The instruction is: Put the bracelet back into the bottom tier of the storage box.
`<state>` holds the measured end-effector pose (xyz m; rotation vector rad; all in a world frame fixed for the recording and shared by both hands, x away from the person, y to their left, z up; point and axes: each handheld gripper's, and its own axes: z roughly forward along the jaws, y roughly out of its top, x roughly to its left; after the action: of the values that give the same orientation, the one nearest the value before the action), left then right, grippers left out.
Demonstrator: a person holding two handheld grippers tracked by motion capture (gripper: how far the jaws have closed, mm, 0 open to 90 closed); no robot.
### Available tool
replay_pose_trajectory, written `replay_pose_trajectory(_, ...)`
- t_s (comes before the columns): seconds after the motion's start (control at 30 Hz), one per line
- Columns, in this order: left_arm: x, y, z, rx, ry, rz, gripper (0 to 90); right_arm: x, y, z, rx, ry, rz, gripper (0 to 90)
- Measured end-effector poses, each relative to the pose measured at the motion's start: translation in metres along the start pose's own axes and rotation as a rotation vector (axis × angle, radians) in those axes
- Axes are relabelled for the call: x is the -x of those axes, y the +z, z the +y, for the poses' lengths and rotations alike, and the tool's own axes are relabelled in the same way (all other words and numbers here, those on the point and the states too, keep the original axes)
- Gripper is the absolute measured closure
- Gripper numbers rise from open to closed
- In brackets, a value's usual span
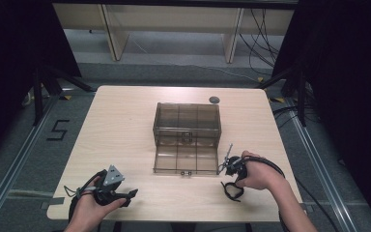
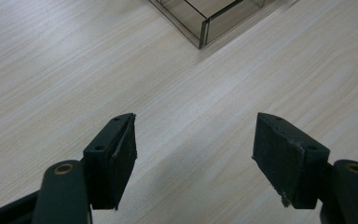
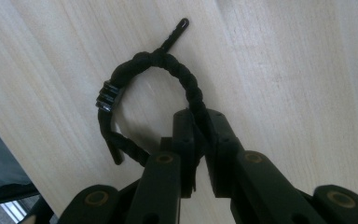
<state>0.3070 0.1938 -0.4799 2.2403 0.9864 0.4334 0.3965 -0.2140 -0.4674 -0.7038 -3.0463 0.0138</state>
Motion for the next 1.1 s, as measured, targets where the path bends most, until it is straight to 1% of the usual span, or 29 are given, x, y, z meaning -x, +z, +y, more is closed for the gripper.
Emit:
replay_pose_trajectory(0.1, 0.000, 0.000, 0.000, -0.001, 0.000, -0.001, 30.0, 0.001, -0.002, -0.001, 0.006, -0.009, -0.002, 84.5)
replay_pose_trajectory(0.37, 0.000, 0.000, 0.000, -0.002, 0.001, -0.004, 30.0, 0.002, -0.009, -0.003, 0.009, 0.024, 0.011, 85.0)
replay_pose_trajectory(0.4, 0.000, 0.000, 0.000, -0.001, 0.001, -0.004, 30.0, 0.003, -0.010, -0.003, 0.013, 0.018, 0.016, 85.1)
replay_pose_trajectory(0.53, 0.000, 0.000, 0.000, -0.002, 0.001, -0.003, 30.0, 0.003, -0.014, -0.003, 0.017, 0.023, 0.014, 85.1)
replay_pose_trajectory(0.57, 0.000, 0.000, 0.000, -0.003, 0.002, -0.004, 30.0, 0.006, -0.013, -0.004, 0.026, 0.002, 0.019, 85.1)
replay_pose_trajectory(0.6, 0.000, 0.000, 0.000, -0.002, 0.001, -0.004, 30.0, 0.006, -0.015, -0.004, 0.029, 0.005, 0.016, 85.1)
replay_pose_trajectory(0.67, 0.000, 0.000, 0.000, -0.003, 0.001, -0.003, 30.0, 0.004, -0.018, -0.004, 0.026, 0.037, 0.013, 85.1)
replay_pose_trajectory(0.7, 0.000, 0.000, 0.000, -0.003, 0.000, -0.002, 30.0, 0.006, -0.018, -0.004, 0.031, 0.019, 0.016, 85.1)
replay_pose_trajectory(0.73, 0.000, 0.000, 0.000, -0.004, 0.001, -0.002, 30.0, 0.006, -0.019, -0.004, 0.035, 0.022, 0.012, 85.1)
replay_pose_trajectory(0.77, 0.000, 0.000, 0.000, -0.003, 0.000, -0.003, 30.0, 0.007, -0.020, -0.004, 0.034, 0.026, 0.017, 85.1)
replay_pose_trajectory(0.8, 0.000, 0.000, 0.000, -0.004, 0.000, -0.003, 30.0, 0.007, -0.022, -0.004, 0.030, 0.031, 0.011, 85.1)
replay_pose_trajectory(0.83, 0.000, 0.000, 0.000, -0.002, -0.001, -0.003, 30.0, 0.008, -0.021, -0.004, 0.036, 0.015, 0.012, 85.1)
replay_pose_trajectory(0.9, 0.000, 0.000, 0.000, -0.003, 0.001, -0.004, 30.0, 0.009, -0.023, -0.004, 0.033, 0.009, 0.011, 85.1)
replay_pose_trajectory(0.97, 0.000, 0.000, 0.000, -0.004, 0.001, -0.005, 30.0, 0.008, -0.026, -0.003, 0.028, 0.042, 0.002, 85.1)
replay_pose_trajectory(1.0, 0.000, 0.000, 0.000, -0.005, 0.001, -0.006, 30.0, 0.009, -0.027, -0.003, 0.034, 0.022, 0.011, 85.1)
replay_pose_trajectory(1.07, 0.000, 0.000, 0.000, -0.004, 0.002, -0.006, 30.0, 0.012, -0.029, -0.003, 0.025, -0.002, -0.011, 85.1)
replay_pose_trajectory(1.1, 0.000, 0.000, 0.000, -0.004, 0.001, -0.006, 30.0, 0.011, -0.031, -0.002, 0.022, 0.019, -0.008, 85.1)
